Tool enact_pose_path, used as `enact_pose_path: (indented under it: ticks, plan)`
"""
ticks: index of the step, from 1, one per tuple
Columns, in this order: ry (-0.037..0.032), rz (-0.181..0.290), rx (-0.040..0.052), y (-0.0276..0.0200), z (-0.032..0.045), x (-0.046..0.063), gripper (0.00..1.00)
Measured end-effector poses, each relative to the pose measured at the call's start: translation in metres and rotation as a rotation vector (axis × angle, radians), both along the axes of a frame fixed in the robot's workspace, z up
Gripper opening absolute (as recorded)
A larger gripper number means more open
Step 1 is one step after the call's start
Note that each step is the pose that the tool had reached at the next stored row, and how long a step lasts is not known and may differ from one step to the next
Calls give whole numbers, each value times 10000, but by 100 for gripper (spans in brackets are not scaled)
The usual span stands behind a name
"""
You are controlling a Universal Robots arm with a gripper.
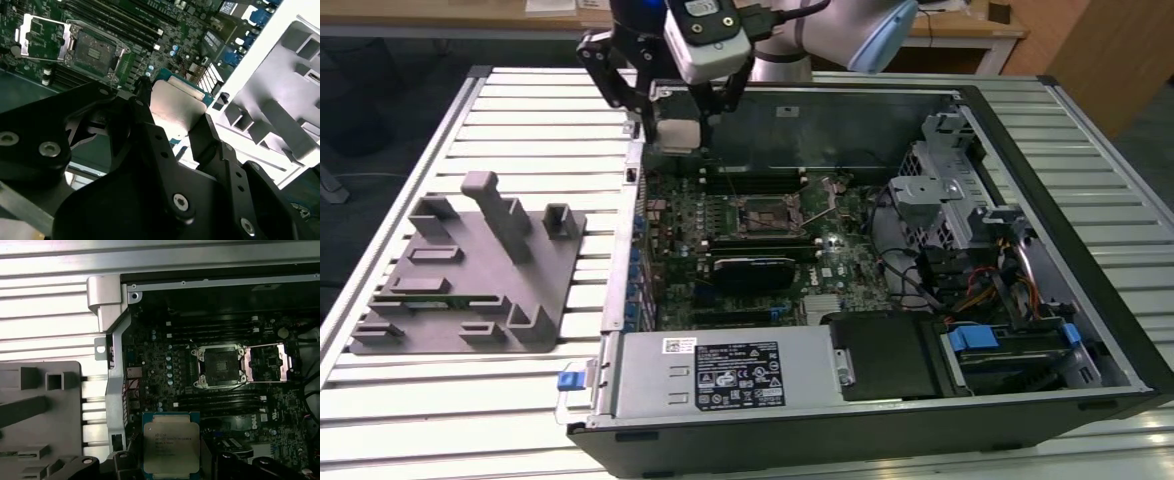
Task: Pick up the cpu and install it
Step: 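Pick up the cpu and move it towards the insertion slot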
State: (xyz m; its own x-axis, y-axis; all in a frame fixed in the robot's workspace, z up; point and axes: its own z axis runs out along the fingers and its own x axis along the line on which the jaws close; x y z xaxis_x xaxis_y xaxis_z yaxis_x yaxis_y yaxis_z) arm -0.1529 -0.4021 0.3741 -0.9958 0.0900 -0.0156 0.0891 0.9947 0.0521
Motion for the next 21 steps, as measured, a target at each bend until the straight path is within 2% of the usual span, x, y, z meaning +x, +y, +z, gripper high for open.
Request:
enact_pose_path:
  ticks: [15, 21]
  plan:
    - [92, 0, 2, 30, -249, 290, 54]
    - [130, 0, 1, 59, -343, 400, 54]
